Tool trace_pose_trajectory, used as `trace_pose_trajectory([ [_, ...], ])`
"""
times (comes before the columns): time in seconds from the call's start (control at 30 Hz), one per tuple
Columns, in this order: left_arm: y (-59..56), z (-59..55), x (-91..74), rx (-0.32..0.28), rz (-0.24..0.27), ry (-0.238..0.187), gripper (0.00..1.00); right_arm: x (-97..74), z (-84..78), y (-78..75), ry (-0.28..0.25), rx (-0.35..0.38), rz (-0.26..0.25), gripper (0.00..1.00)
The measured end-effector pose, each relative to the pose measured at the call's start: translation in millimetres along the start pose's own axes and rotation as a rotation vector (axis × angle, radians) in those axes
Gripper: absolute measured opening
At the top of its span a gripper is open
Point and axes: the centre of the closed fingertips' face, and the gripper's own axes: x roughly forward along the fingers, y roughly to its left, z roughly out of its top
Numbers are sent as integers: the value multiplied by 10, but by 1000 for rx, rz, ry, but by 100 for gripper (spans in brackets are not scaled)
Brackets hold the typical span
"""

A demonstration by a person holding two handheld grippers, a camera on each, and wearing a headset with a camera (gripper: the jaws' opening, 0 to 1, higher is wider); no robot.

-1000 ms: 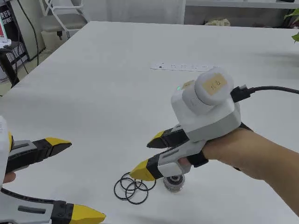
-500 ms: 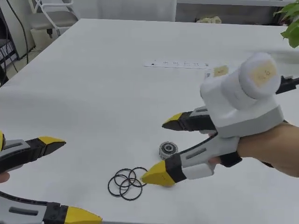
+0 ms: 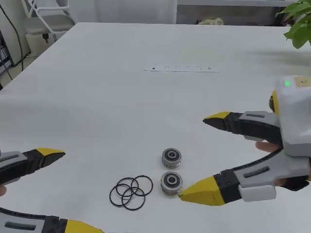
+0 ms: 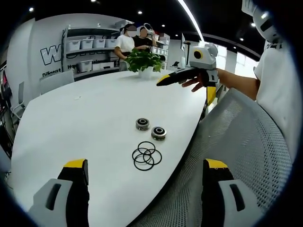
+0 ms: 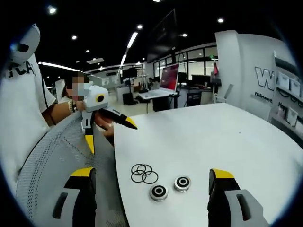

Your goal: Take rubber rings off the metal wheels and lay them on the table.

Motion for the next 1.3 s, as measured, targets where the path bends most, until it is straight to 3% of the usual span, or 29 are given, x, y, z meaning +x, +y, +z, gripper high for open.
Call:
trace_pose_trajectory([
  [0.47, 19, 8, -2, -14, 6, -8, 99, -307, -441, -120, -36, 150, -106, 99],
  [0.67, 23, 9, -1, -17, 7, -9, 99, -384, -676, -160, 6, 191, -159, 99],
  [0.9, 26, 17, -1, -23, 8, -15, 99, -399, -924, -162, 75, 214, -183, 99],
  [1.3, 31, 26, -5, -27, 12, -21, 99, -411, -1035, -133, 114, 231, -187, 99],
])
